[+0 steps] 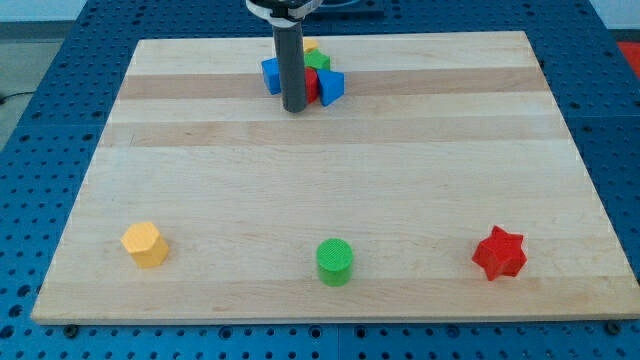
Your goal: Point your arm to the bottom left corner
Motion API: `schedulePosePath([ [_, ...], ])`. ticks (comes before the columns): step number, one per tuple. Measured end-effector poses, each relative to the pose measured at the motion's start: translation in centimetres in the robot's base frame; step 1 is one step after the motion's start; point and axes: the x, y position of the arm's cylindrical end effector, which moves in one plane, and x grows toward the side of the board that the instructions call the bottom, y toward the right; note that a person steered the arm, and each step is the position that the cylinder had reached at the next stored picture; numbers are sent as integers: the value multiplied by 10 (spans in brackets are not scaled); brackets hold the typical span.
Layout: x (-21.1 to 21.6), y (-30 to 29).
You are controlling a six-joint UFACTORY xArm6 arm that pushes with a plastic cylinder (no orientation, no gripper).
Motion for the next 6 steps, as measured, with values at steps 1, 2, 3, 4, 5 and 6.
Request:
schedulePosePath([
  [1, 44, -17],
  [2, 106, -22],
  [3, 171, -39],
  [4, 236, -82],
  [5, 275, -150],
  [6, 274, -192],
])
